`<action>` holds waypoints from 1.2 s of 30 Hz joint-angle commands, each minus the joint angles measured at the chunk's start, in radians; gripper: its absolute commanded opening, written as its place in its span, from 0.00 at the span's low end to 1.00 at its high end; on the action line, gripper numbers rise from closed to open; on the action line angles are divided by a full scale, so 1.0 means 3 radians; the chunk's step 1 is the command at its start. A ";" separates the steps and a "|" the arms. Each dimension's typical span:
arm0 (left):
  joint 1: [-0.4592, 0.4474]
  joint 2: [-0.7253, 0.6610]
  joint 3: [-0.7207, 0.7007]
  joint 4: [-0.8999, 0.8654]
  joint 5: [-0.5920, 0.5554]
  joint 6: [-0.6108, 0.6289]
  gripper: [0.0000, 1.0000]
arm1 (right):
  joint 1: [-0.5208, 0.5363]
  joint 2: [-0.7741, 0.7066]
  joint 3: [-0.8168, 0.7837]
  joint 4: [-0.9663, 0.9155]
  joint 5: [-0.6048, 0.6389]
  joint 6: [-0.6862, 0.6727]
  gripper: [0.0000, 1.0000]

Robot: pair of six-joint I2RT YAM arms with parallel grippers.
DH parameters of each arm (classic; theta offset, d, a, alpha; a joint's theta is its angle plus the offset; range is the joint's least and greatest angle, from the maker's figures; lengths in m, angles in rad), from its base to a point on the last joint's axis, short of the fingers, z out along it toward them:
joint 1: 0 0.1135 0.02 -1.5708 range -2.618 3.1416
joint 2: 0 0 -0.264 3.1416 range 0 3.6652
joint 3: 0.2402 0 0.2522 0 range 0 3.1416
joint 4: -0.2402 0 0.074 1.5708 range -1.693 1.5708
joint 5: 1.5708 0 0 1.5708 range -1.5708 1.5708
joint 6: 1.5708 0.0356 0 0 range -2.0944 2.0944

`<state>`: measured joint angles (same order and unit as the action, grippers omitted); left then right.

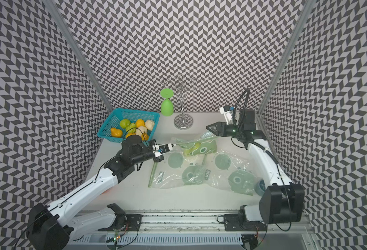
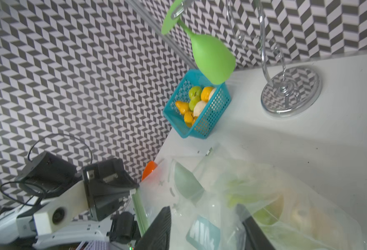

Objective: Open the zip-top bag and take out the pear
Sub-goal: Place the zipper food storage bag at the center of the board.

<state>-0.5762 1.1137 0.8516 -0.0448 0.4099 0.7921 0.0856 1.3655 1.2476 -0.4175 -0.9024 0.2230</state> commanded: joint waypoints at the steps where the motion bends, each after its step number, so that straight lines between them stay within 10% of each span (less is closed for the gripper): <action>1: -0.0017 0.0118 0.0246 -0.0336 0.0087 -0.0045 0.00 | 0.0183 -0.0253 0.0118 0.0116 0.0341 -0.0328 0.55; 13: 0.0018 0.0521 0.0826 -0.0873 0.0209 -0.0130 0.00 | 0.0824 -0.0697 -0.0073 0.0533 0.1021 -0.1336 0.60; 17: 0.0049 0.0521 0.0866 -0.0877 0.0224 -0.0129 0.00 | 0.0800 -0.0766 -0.0064 0.0696 0.1889 -0.1276 0.75; 23: 0.0075 0.0521 0.0917 -0.0874 0.0274 -0.0109 0.00 | 0.0779 -0.0537 0.0168 0.0452 0.0737 -0.1329 0.78; 36: 0.0150 0.0637 0.1102 -0.1087 0.0667 -0.0116 0.00 | 0.1377 -0.0511 -0.0577 0.1091 0.0726 -0.1631 0.76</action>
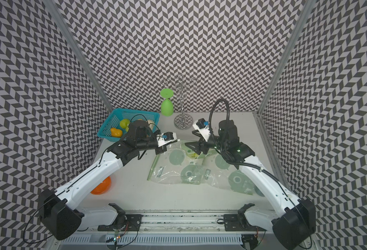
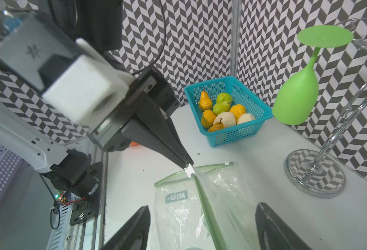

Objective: Open the zip-top bag and take out the pear
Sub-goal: Place the zipper food storage bag at the center of the board, then unzip the zipper on the zipper food storage bag.

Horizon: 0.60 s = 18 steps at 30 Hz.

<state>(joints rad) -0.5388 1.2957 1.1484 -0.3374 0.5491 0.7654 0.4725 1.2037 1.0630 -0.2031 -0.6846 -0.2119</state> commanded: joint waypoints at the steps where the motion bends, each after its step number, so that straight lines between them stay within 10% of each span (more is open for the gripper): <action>1: 0.0027 0.0048 0.0129 -0.0134 0.0223 -0.0031 0.00 | 0.0135 0.0081 0.0071 0.0359 0.0046 -0.0230 0.76; 18: 0.0052 0.0135 0.0220 -0.0271 0.0384 -0.0025 0.00 | 0.0264 0.0416 0.0217 0.0301 0.0163 -0.0520 0.61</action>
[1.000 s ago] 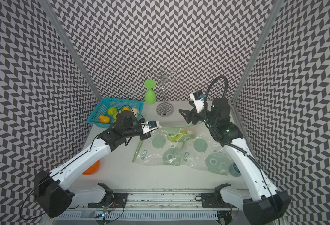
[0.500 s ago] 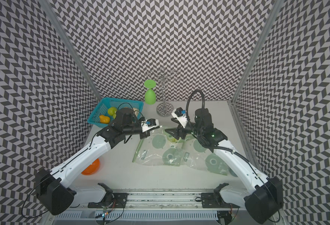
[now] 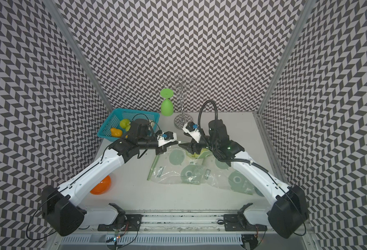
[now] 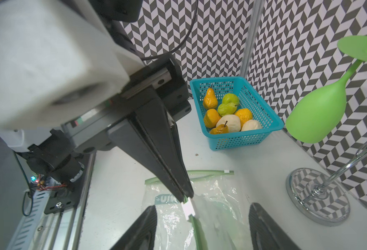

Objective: Open the zip-top bag and take out the pear
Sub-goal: Unzip the zipper on the zipper food storage bag.

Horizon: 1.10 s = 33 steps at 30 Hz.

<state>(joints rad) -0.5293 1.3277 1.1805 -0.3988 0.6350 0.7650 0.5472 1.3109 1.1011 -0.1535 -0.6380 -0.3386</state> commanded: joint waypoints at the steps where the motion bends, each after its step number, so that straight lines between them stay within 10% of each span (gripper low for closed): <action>1: 0.0019 0.0028 0.0115 -0.0066 0.0102 -0.0023 0.00 | 0.0012 0.0080 0.0109 0.0117 -0.0019 -0.0101 0.59; 33: 0.0026 0.0074 0.0130 -0.0077 0.0062 -0.0022 0.00 | 0.0026 0.0237 0.0087 0.0108 -0.0314 0.0015 0.17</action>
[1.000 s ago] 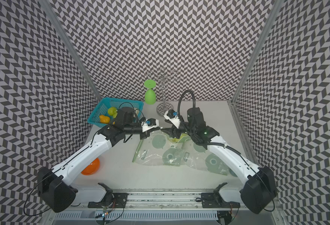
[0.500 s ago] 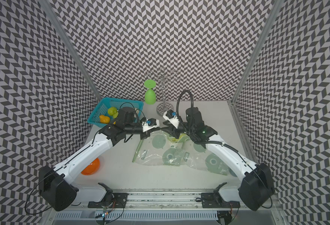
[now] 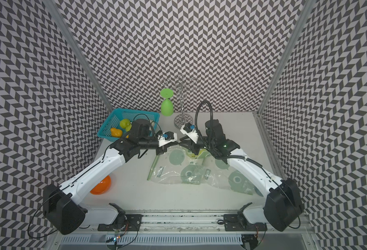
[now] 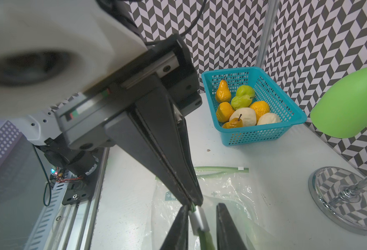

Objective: Open the zip-top bag and take out the pear
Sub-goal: Unzip the zipper on the zipper food storage bag.

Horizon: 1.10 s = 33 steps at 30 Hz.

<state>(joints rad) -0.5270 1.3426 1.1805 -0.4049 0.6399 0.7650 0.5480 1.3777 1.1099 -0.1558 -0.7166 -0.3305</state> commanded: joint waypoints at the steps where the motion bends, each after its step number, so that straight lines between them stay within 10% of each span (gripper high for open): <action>1: 0.0018 0.0027 0.0130 -0.0056 0.0045 -0.0019 0.00 | 0.0021 0.0016 0.0064 0.0113 -0.0062 -0.0003 0.15; 19: 0.0072 0.0103 0.0189 0.0024 -0.0020 -0.0128 0.00 | 0.0019 -0.0098 -0.0073 0.0115 0.0107 0.0085 0.00; 33: 0.0549 0.0080 0.0104 0.0827 -0.0181 -0.0786 0.00 | -0.0186 -0.0726 -0.0516 0.0036 0.1704 0.0527 0.00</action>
<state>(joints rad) -0.4088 1.3876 1.2102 -0.2729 0.6552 0.5957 0.5343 1.2179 1.0046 -0.1215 -0.3729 -0.2253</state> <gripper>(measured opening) 0.051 0.086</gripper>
